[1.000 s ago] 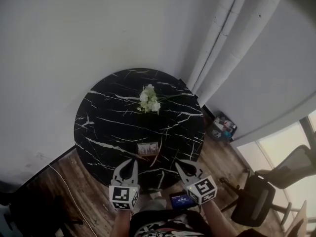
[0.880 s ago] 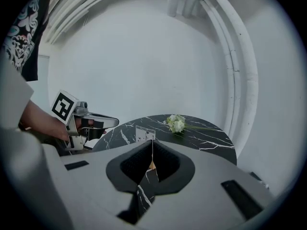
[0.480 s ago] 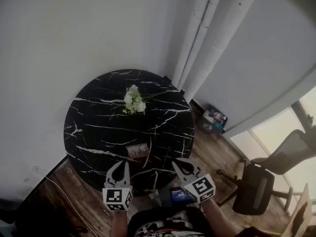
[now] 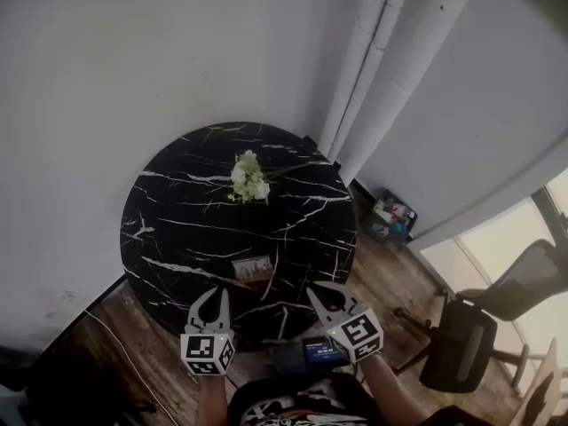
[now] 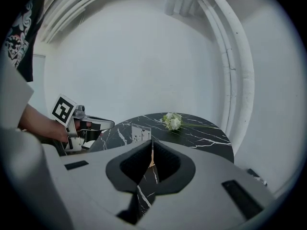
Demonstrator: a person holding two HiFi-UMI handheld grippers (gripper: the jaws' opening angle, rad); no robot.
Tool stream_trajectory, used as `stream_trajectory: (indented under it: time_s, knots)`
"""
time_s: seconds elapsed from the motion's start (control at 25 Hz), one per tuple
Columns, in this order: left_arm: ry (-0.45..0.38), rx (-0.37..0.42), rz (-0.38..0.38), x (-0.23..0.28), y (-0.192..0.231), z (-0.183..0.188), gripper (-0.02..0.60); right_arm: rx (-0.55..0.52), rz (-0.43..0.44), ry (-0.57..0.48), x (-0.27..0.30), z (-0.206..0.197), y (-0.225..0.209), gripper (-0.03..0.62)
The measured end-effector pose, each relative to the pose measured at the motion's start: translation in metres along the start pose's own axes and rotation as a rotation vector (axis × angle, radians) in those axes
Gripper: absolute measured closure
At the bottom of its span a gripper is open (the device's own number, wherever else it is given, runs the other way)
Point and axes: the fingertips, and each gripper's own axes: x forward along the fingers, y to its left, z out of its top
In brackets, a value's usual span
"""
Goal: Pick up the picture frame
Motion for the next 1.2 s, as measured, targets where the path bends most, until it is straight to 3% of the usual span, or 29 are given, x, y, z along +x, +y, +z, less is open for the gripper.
stream_trajectory:
  time_s: [0.32, 0.72, 0.96, 1.2]
  knots:
    - [0.08, -0.011, -0.023, 0.012, -0.006, -0.03, 0.568, -0.022, 0.046, 0.052, 0.014, -0.016, 0.005, 0.574]
    - [0.161, 0.037, -0.054, 0.04, 0.008, -0.051, 0.563, -0.019, 0.079, 0.155, 0.039, -0.048, -0.009, 0.574]
    - [0.193, -0.004, -0.142, 0.057, 0.013, -0.065, 0.484, -0.019, 0.119, 0.21, 0.064, -0.063, -0.013, 0.572]
    - [0.244, 0.007, -0.188, 0.072, 0.02, -0.077, 0.445, -0.051, 0.177, 0.271, 0.091, -0.074, -0.008, 0.572]
